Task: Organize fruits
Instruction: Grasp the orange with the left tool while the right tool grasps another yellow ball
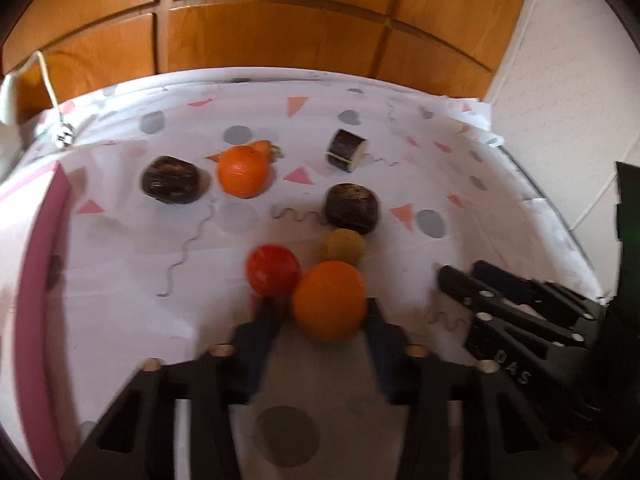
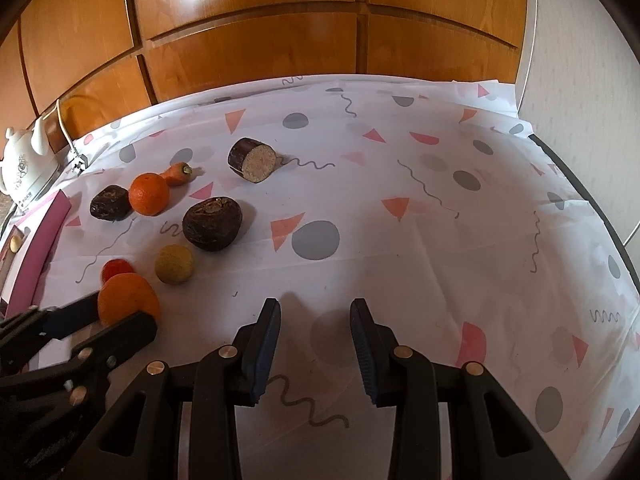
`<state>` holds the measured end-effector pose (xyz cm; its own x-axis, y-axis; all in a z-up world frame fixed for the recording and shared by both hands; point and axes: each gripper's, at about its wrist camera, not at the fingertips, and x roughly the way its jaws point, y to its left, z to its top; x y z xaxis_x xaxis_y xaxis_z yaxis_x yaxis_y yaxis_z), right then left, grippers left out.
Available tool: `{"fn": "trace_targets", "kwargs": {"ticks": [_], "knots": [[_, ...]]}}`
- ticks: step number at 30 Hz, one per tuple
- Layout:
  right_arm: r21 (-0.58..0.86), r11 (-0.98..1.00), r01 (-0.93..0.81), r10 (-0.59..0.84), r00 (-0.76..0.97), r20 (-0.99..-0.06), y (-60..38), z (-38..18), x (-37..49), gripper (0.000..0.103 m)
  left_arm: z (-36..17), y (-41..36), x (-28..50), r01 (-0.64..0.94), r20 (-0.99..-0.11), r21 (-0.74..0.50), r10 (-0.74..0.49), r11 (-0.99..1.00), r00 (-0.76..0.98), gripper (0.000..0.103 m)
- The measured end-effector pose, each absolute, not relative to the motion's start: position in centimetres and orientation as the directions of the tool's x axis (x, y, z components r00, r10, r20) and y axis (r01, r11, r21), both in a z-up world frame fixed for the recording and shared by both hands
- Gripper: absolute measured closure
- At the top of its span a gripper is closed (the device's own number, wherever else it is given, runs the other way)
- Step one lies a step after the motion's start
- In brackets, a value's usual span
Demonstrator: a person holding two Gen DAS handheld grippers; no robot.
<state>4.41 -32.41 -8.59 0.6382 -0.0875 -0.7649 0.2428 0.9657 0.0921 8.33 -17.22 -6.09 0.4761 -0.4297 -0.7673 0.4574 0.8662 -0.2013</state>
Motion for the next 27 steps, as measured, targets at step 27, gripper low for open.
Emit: {"fn": "trace_targets", "kwargs": {"ticks": [27], "knots": [[0.231,0.97,0.076,0.125,0.658,-0.743,-26.7,-8.4,9.1,0.072,-7.0,-11.0,5.2,0.402,-0.715,-0.088,-0.339,0.912,0.611,0.066]]}}
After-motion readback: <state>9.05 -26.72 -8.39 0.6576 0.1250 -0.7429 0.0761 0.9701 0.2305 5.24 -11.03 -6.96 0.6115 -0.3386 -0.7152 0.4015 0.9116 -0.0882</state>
